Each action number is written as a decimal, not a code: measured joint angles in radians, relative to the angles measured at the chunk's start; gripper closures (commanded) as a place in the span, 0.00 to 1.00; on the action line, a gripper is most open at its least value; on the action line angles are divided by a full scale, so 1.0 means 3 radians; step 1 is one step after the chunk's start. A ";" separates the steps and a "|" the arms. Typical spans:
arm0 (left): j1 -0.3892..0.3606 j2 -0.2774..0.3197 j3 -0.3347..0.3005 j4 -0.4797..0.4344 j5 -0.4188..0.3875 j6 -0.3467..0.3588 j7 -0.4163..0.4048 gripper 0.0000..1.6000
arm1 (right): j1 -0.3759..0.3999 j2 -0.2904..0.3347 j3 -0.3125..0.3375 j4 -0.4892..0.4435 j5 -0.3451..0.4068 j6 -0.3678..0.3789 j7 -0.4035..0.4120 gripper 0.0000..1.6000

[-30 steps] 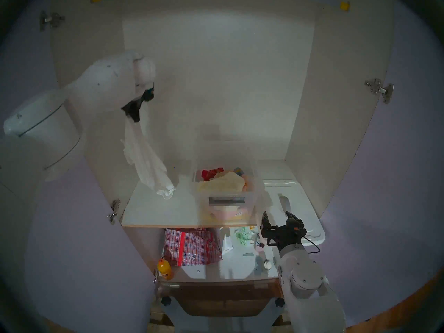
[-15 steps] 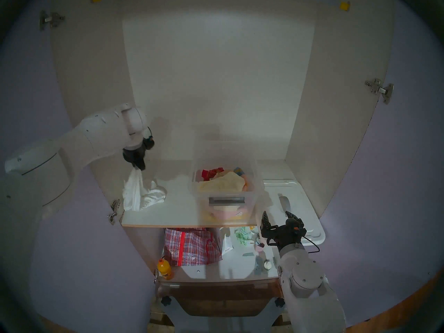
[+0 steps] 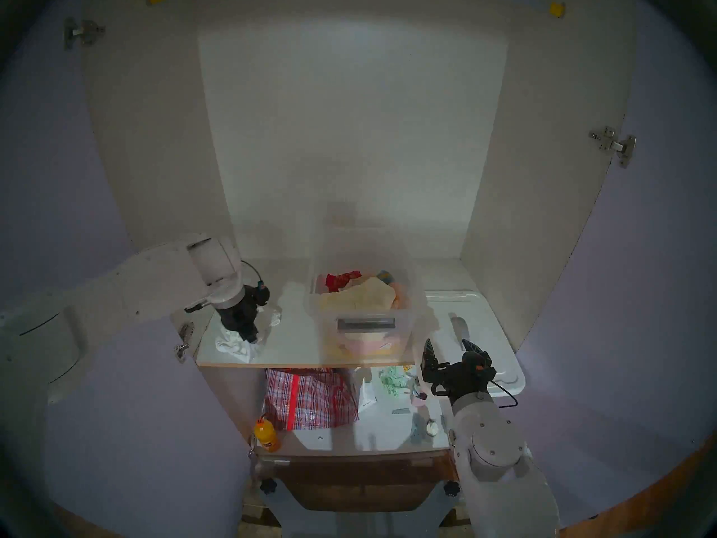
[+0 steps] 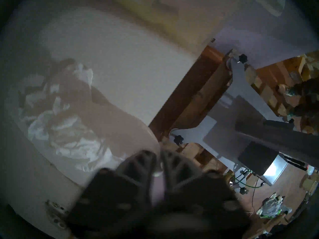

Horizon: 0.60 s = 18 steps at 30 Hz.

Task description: Take clothing out of the storage bin and put the lid back on the bin

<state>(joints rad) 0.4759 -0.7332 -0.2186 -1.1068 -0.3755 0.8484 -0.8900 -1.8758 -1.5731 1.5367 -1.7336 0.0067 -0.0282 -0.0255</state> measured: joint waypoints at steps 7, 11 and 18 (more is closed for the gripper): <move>0.0384 0.0454 -0.0422 -0.0687 -0.0102 -0.0263 0.0428 0.00 | 0.0373 -0.0017 -0.0001 0.0360 -0.0073 0.0055 -0.0117 0.00; 0.0606 0.0672 -0.0649 -0.1121 -0.0267 -0.0424 0.0828 0.00 | 0.0606 -0.0002 0.0008 0.0587 -0.0211 0.0107 -0.0226 0.00; 0.1008 0.1053 -0.1058 -0.1616 -0.0781 -0.0704 0.1570 0.00 | 0.0855 0.0054 0.0040 0.0943 -0.0385 0.0091 -0.0397 0.00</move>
<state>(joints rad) 0.7783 -0.4175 -0.5360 -1.5915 -0.6099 0.6372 -0.4191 -1.6193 -1.5570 1.5489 -1.4508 -0.1087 -0.0008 -0.1447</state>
